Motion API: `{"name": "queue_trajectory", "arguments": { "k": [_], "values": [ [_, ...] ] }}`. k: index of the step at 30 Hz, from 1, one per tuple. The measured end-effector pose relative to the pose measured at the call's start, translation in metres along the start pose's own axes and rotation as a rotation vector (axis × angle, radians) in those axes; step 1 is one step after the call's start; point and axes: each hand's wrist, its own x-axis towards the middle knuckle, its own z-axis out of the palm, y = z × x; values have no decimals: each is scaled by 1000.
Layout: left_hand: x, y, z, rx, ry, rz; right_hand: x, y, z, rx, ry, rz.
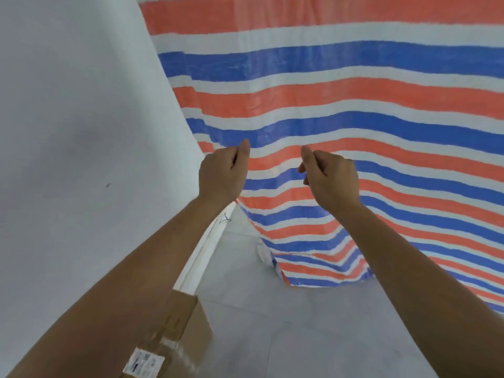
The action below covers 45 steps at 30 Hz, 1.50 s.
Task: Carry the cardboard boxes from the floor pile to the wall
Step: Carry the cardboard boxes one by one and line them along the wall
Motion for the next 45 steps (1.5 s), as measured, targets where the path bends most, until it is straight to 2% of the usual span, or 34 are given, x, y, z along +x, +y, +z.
{"name": "queue_trajectory", "arguments": {
  "k": [7,16,20,26,34,38,40,42,45],
  "values": [
    [-48,195,134,-184,-209,236,-75,104,-206,-106,213,221],
    [-194,416,312,-443,-476,313,-224,236,-454,-236,520,527],
    [-242,486,364,-475,-590,408,-275,277,-522,-249,590,625],
    [-295,585,460,-620,-759,449,-334,355,-615,-338,709,750],
    [-362,730,618,-780,-900,444,-377,449,-757,-664,801,887],
    [-412,825,660,-805,-979,400,-415,489,-836,-792,851,969],
    [-443,870,666,-824,-1066,433,-439,499,-868,-806,900,1015],
    [-486,919,691,-837,-1222,482,-476,512,-905,-831,965,1075],
    [-553,982,738,-898,-1357,453,-536,537,-957,-836,1078,1164]
  ]
}}
